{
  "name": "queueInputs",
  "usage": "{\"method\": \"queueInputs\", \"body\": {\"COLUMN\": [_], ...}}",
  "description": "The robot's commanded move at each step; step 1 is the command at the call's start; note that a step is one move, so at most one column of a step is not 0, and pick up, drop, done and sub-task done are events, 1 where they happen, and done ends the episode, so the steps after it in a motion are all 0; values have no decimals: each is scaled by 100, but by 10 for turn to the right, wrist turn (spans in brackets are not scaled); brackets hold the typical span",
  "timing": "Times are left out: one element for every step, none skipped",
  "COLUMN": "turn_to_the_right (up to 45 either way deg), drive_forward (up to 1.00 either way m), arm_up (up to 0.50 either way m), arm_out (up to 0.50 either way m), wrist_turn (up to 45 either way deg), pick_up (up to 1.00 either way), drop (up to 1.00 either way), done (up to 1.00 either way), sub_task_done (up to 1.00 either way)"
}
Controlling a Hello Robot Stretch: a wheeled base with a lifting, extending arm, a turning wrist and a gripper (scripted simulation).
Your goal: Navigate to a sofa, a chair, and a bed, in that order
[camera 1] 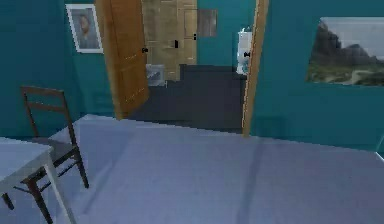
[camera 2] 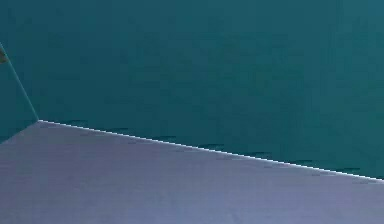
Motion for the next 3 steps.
{"method": "queueInputs", "body": {"turn_to_the_right": [0,0,-120], "drive_forward": [100,100,0], "arm_up": [0,0,0], "arm_out": [0,0,0], "wrist_turn": [0,0,0], "pick_up": [0,0,0], "drop": [0,0,0], "done": [0,0,0], "sub_task_done": [0,0,0]}}
